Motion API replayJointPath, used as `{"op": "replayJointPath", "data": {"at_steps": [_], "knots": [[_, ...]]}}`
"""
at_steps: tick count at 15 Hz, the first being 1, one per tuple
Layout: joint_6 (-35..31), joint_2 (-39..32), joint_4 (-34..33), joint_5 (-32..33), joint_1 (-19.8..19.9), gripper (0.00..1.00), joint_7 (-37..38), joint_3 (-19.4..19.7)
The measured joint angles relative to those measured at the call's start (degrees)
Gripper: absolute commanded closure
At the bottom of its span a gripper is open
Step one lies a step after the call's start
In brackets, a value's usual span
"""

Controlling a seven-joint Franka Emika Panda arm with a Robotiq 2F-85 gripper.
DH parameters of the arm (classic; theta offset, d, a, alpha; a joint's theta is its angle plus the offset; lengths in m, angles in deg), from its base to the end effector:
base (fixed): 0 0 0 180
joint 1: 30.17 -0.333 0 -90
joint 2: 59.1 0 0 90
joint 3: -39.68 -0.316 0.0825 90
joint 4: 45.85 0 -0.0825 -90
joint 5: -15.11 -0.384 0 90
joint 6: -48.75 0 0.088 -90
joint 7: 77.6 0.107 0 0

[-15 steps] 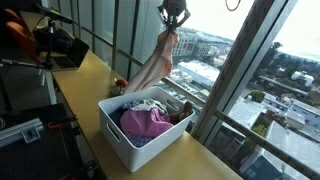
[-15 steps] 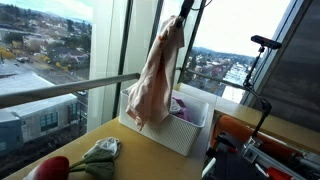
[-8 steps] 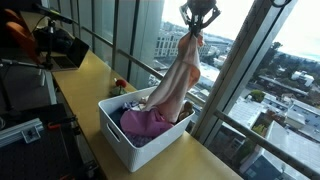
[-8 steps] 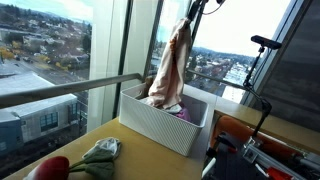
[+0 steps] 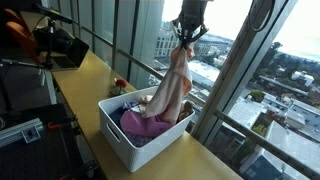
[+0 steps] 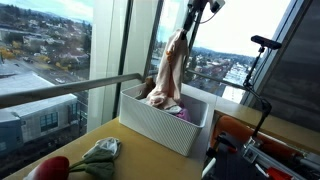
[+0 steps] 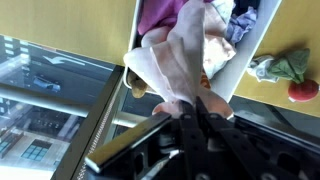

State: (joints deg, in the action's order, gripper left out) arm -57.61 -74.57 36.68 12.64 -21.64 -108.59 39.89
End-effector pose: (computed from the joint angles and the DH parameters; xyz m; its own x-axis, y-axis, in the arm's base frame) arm 0.6511 -0.0964 0.5508 0.9179 0.3691 0.1459 0.3674 -0.9292 0.0390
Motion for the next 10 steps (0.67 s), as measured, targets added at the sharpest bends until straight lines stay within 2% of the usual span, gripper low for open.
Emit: {"op": "replayJointPath", "data": {"at_steps": [3, 4, 6, 10], "knots": [[-1.67, -0.09, 4.1, 0.0, -1.11, 0.99, 0.03, -0.05], [-2.0, -0.14, 5.41, 0.0, -1.34, 0.69, 0.03, -0.06], [-3.12, -0.2, 8.0, 0.0, -1.79, 0.61, 0.03, -0.14], [-3.99, -0.19, 10.78, 0.0, -2.53, 0.32, 0.08, -0.29]]}}
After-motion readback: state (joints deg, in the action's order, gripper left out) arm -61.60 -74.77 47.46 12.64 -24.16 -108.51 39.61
